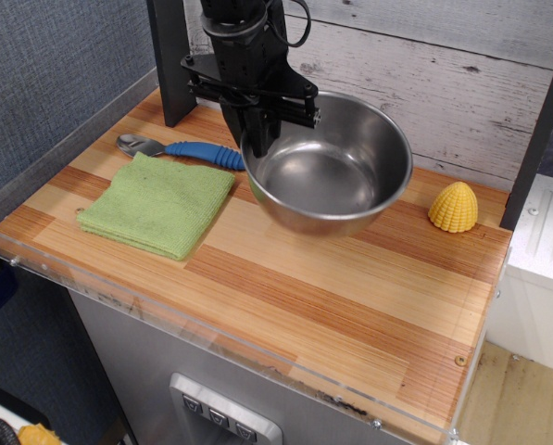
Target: Move the pot to the left adjacent to towel and spoon
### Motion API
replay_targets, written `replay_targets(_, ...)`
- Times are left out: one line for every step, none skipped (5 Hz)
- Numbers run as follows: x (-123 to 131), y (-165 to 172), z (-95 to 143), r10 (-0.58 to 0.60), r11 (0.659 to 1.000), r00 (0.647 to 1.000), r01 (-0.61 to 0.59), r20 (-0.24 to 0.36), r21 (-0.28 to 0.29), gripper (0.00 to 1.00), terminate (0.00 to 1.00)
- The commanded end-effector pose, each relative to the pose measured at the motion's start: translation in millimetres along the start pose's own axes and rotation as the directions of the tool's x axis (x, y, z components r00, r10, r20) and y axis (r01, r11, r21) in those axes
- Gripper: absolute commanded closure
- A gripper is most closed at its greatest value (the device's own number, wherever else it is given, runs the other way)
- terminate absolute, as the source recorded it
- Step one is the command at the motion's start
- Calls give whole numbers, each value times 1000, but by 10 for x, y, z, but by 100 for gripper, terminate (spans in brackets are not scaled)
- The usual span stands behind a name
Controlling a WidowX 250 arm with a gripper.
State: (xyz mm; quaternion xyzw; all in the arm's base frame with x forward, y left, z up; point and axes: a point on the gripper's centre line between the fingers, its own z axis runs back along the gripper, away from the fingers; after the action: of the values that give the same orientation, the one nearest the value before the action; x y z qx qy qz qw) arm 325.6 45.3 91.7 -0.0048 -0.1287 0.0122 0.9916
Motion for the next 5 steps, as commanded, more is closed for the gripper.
replay_targets(246,206,-64,37,999,999,-37,19,25,100,0)
replay_targets(269,204,-215,43,998,999,-42,-13,40,100,0)
replay_targets(307,245,-343,64,998,998,-63,-11,28,100,0)
replay_targets(333,262,-485,77,997,997,-76,-29,25,100,0)
replay_targets(345,283,-548,84,996,996,-82,-40,26,100,0)
